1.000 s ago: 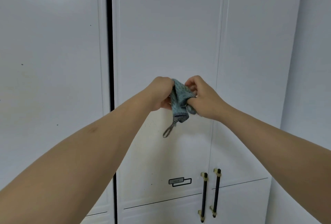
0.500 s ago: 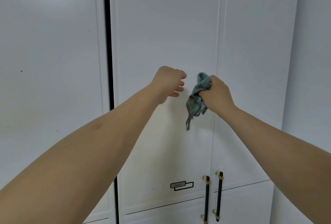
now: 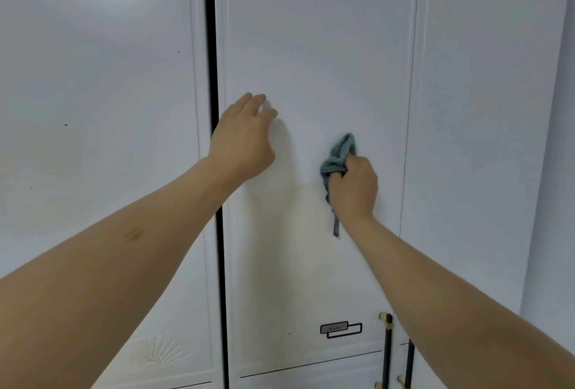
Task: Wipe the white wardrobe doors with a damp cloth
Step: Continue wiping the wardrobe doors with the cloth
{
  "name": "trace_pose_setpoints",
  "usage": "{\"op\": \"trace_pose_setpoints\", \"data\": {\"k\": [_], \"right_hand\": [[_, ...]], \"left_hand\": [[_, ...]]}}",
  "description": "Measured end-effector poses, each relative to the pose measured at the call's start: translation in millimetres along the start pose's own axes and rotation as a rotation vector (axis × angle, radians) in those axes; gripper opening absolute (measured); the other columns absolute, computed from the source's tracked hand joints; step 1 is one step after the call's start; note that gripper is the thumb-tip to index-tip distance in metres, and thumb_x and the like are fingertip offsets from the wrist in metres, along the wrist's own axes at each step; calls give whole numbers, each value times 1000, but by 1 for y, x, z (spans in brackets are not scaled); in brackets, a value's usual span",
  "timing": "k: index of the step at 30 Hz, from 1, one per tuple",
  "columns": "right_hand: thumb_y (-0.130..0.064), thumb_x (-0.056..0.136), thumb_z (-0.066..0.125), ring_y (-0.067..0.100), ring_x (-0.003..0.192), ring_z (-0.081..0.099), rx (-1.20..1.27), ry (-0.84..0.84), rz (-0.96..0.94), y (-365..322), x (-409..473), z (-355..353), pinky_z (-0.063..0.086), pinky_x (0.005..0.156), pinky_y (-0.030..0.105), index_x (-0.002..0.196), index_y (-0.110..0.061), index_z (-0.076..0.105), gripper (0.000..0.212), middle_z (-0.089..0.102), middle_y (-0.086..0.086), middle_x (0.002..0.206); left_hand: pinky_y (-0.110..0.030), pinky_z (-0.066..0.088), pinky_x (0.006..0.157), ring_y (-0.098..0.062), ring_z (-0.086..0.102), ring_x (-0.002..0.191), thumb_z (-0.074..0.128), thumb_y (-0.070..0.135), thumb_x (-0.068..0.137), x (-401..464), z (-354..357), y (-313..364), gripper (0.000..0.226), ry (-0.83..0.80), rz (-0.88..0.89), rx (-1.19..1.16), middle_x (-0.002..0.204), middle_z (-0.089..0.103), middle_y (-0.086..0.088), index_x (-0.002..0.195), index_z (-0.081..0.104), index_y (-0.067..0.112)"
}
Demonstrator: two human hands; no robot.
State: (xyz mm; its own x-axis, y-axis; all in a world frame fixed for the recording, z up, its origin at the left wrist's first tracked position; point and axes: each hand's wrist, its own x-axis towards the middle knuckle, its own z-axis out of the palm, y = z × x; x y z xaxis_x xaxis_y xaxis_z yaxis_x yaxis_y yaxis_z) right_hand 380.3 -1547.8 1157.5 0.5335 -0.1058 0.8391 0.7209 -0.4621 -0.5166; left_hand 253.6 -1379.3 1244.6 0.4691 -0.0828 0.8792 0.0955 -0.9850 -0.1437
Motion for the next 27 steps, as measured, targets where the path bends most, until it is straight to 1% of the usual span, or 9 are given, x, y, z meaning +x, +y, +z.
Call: {"op": "trace_pose_setpoints", "data": {"k": [4,7,9,11,13,15,18,21,27], "right_hand": [[-7,85,63,20,85,58,49,-63,-149,-31,-22,43,51,74,32,121,-6,66,36,60,7,109],[-12,89,66,20,85,52,131,-173,-314,-47,-28,57,46,71,36,111,-12,68,23,59,5,100],[-10,85,68,25,93,49,0,-186,-512,-39,-23,53,45,75,36,123,-21,68,39,56,5,104],[-17,84,71,26,93,46,-136,-134,-590,-19,-7,41,41,75,36,127,-34,67,47,53,1,103],[-23,85,72,26,89,46,-132,-83,-526,3,15,24,38,69,34,117,-34,68,34,52,1,98],[-22,88,70,28,88,51,-88,-58,-372,26,41,6,39,65,31,106,-24,63,20,50,0,95],[-12,91,57,22,92,52,-145,-13,-222,61,71,-24,44,67,24,126,-13,60,36,46,-3,103],[-7,93,50,23,90,49,-245,49,-152,86,69,-37,50,75,35,134,-9,57,42,47,11,111],[-14,98,46,36,89,56,-302,89,96,89,16,-11,43,73,36,146,-5,45,48,52,19,110]], "left_hand": [[-51,39,109,-41,45,131,43,3,70,-7,11,-7,58,-6,51,-2,137,54,-20,125,62,-1],[-48,38,103,-38,42,128,46,11,69,-5,19,-7,53,-59,59,84,137,50,-17,119,61,3],[-52,34,109,-43,34,137,49,7,71,-5,23,-4,50,-84,54,120,146,42,-21,119,59,3],[-56,29,113,-46,24,144,46,7,73,-6,25,-1,51,-116,46,148,153,32,-23,123,54,2],[-56,25,116,-45,18,146,43,4,71,-6,26,1,55,-131,28,157,156,27,-22,126,51,3],[-55,23,118,-43,17,147,45,1,69,-5,26,4,59,-118,13,158,156,28,-20,127,52,3],[-55,23,119,-41,21,147,48,0,70,-6,25,5,59,-84,0,150,154,33,-19,129,56,3],[-52,27,115,-38,28,144,49,0,71,-9,25,1,59,-42,16,139,150,39,-17,128,58,5],[-49,34,113,-40,37,141,31,-2,66,-18,27,-16,69,36,85,4,146,48,-18,129,59,1]]}}
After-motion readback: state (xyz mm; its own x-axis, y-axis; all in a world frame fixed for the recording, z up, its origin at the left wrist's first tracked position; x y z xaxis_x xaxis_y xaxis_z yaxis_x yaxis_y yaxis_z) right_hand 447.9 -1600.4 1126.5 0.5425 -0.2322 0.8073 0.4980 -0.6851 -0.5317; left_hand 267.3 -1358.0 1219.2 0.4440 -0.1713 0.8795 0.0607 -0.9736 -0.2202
